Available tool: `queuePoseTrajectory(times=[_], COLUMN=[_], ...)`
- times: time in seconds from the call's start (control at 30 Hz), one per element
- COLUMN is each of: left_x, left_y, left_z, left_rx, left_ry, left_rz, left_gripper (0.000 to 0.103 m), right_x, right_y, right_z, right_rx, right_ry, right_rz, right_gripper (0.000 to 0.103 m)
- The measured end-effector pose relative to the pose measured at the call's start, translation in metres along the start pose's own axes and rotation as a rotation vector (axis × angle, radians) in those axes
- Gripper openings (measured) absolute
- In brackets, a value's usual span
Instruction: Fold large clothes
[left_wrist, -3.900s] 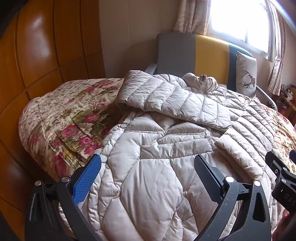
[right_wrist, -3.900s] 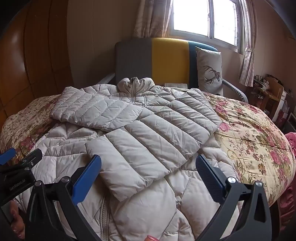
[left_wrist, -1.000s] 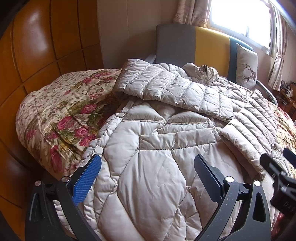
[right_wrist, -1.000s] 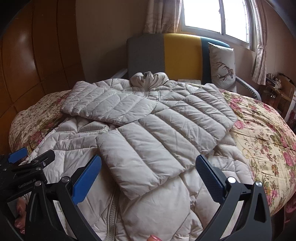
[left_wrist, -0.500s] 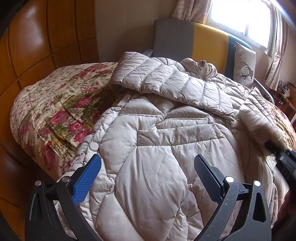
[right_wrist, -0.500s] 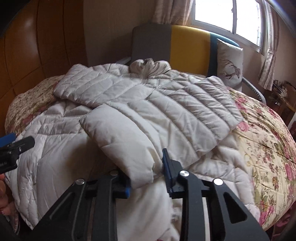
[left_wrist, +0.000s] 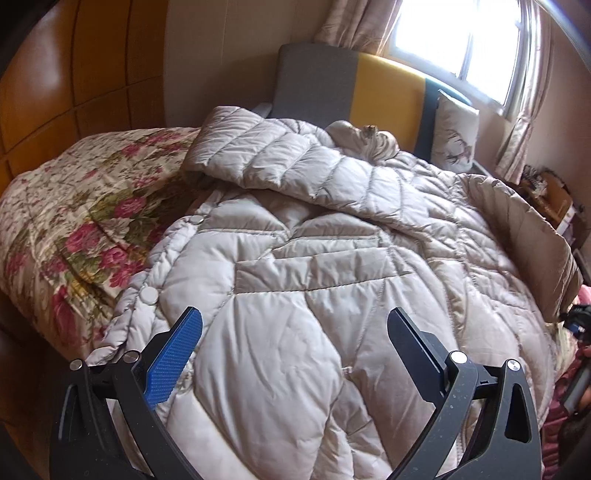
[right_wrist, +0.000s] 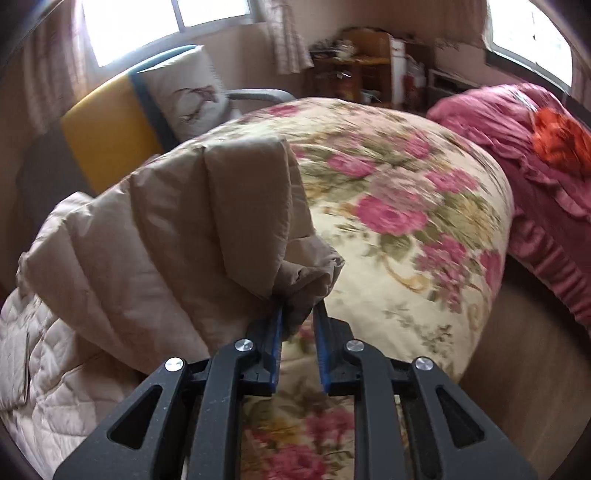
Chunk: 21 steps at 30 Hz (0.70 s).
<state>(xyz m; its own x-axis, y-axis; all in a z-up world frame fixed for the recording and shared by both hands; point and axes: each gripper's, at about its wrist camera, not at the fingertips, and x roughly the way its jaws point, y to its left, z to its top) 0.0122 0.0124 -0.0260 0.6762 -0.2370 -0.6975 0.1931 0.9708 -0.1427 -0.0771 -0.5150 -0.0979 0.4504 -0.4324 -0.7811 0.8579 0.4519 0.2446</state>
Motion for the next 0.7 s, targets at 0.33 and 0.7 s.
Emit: queuePoseTrajectory(times=[0.33, 0.7], left_x=[0.003, 0.035], left_y=[-0.025, -0.073], left_z=[0.028, 0.067], left_rx=[0.099, 0.251], left_ry=[-0.039, -0.042], left_rz=[-0.051, -0.062], left_gripper=[0.099, 0.099], right_x=[-0.09, -0.092], right_y=[0.024, 0.182], right_z=[0.003, -0.062], right_rx=[-0.024, -0.58], right_ry=[-0.362, -0.201], right_rz=[0.106, 0.396], right_gripper=[0.084, 0.101])
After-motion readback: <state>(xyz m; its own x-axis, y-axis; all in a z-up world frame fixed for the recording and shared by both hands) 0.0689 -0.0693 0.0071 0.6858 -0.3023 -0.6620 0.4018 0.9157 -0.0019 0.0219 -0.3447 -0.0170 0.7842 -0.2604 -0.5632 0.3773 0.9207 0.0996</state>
